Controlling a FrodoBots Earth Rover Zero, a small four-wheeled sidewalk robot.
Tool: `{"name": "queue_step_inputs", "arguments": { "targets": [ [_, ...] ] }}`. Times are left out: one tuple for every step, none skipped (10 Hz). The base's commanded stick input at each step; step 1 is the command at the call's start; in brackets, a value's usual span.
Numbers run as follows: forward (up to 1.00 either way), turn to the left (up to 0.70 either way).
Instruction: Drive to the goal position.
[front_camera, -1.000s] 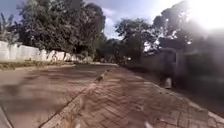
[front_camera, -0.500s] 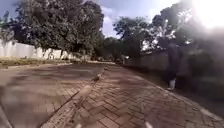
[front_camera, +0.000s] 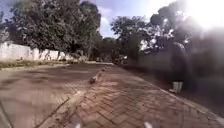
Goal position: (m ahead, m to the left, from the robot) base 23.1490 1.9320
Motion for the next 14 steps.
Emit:
{"name": "queue_step_inputs", "arguments": {
  "targets": [
    [0.70, 0.00],
    [0.70, 0.00],
    [0.70, 0.00],
    [0.70, 0.00],
    [0.70, 0.00],
    [0.70, 0.00],
    [0.70, 0.00],
    [0.70, 0.00],
    [0.70, 0.00],
    [0.70, 0.00],
    [0.70, 0.00],
    [0.70, 0.00],
    [0.70, 0.00],
    [0.70, 0.00]
  ]
}}
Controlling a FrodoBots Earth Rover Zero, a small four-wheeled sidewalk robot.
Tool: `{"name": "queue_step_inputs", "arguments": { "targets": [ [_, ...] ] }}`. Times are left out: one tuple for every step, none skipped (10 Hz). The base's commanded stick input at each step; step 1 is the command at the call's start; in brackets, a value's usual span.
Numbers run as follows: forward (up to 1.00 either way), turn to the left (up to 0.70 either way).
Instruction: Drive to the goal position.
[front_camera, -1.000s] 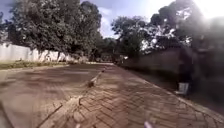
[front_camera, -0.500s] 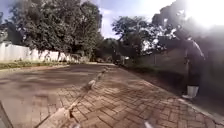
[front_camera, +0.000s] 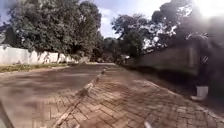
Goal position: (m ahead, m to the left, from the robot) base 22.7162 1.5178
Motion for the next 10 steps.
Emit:
{"name": "queue_step_inputs", "arguments": {
  "targets": [
    [0.70, 0.00],
    [0.70, 0.00],
    [0.70, 0.00],
    [0.70, 0.00],
    [0.70, 0.00],
    [0.70, 0.00],
    [0.70, 0.00],
    [0.70, 0.00],
    [0.70, 0.00],
    [0.70, 0.00]
  ]
}}
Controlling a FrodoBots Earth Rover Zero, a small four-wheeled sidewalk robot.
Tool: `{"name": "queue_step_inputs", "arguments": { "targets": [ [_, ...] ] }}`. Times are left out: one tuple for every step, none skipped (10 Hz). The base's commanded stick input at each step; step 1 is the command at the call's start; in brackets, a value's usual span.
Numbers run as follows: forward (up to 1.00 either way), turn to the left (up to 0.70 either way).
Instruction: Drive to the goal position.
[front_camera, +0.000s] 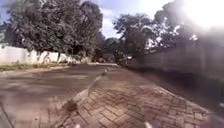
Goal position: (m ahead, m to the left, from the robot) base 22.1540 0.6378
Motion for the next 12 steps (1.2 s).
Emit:
{"name": "queue_step_inputs", "arguments": {
  "targets": [
    [0.70, 0.00],
    [0.70, 0.00],
    [0.70, 0.00],
    [0.70, 0.00],
    [0.70, 0.00],
    [0.70, 0.00],
    [0.70, 0.00],
    [0.70, -0.04],
    [0.70, -0.11],
    [0.70, -0.28],
    [0.70, -0.28],
    [0.70, -0.28]
  ]
}}
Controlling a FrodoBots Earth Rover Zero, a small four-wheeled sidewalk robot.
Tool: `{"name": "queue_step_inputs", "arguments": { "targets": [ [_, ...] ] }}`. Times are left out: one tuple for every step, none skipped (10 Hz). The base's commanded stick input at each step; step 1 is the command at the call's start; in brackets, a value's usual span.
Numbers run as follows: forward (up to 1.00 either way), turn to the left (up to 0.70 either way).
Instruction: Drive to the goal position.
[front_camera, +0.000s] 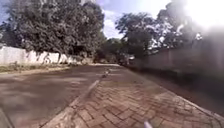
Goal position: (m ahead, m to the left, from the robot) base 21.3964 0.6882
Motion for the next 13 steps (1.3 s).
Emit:
{"name": "queue_step_inputs", "arguments": {
  "targets": [
    [0.70, -0.24],
    [0.70, -0.04],
    [0.70, -0.02],
    [0.70, 0.00],
    [0.70, 0.00],
    [0.70, 0.00],
    [0.70, 0.00],
    [0.70, 0.00],
    [0.70, 0.00],
    [0.70, 0.00],
    [0.70, 0.00],
    [0.70, 0.00],
    [0.70, 0.00]
  ]
}}
